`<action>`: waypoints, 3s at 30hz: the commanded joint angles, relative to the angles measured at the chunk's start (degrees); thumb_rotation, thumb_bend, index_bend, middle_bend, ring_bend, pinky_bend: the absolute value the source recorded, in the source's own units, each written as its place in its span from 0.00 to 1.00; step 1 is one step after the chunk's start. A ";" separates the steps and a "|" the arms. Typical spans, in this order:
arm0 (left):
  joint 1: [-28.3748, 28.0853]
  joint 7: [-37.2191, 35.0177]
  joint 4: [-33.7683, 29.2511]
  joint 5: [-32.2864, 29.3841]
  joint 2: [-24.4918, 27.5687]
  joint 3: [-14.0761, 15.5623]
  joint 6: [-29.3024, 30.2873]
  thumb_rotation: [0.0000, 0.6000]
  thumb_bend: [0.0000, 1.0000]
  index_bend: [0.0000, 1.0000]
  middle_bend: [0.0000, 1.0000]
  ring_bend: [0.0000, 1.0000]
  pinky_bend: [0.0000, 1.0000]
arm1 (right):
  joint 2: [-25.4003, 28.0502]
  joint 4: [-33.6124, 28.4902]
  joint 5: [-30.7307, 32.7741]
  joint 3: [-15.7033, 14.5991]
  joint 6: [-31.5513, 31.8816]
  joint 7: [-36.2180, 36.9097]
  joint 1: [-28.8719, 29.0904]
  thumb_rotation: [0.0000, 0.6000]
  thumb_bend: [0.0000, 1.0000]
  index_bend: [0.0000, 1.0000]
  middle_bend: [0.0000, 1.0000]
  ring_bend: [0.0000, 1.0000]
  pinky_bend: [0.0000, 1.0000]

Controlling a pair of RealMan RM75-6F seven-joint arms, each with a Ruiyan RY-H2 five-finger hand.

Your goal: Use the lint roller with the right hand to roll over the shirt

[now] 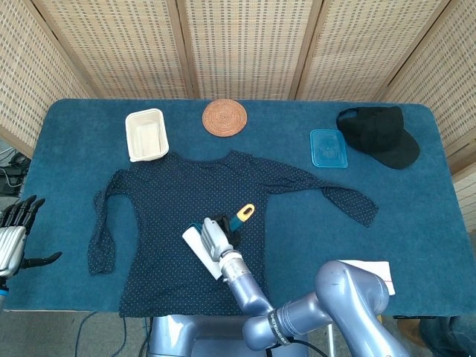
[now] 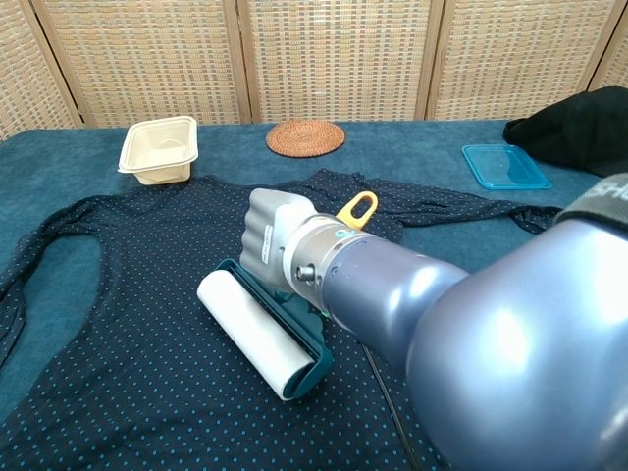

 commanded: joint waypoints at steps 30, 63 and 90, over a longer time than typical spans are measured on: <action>-0.27 0.36 -0.01 -0.17 -0.13 0.16 -0.35 1.00 0.00 0.00 0.00 0.00 0.00 | 8.43 -0.31 -2.85 -6.37 -0.65 3.18 -5.32 1.00 0.68 0.72 1.00 1.00 1.00; -0.59 1.26 0.50 -0.94 -0.73 0.22 -1.06 1.00 0.00 0.00 0.00 0.00 0.00 | 8.88 0.68 -3.80 -7.72 2.98 4.87 -9.20 1.00 0.68 0.72 1.00 1.00 1.00; 0.98 -2.81 -1.49 4.15 1.67 1.27 2.73 1.00 0.00 0.00 0.00 0.00 0.00 | 33.51 -12.83 -34.14 -11.15 12.19 45.23 -27.53 1.00 0.00 0.00 0.66 0.77 0.77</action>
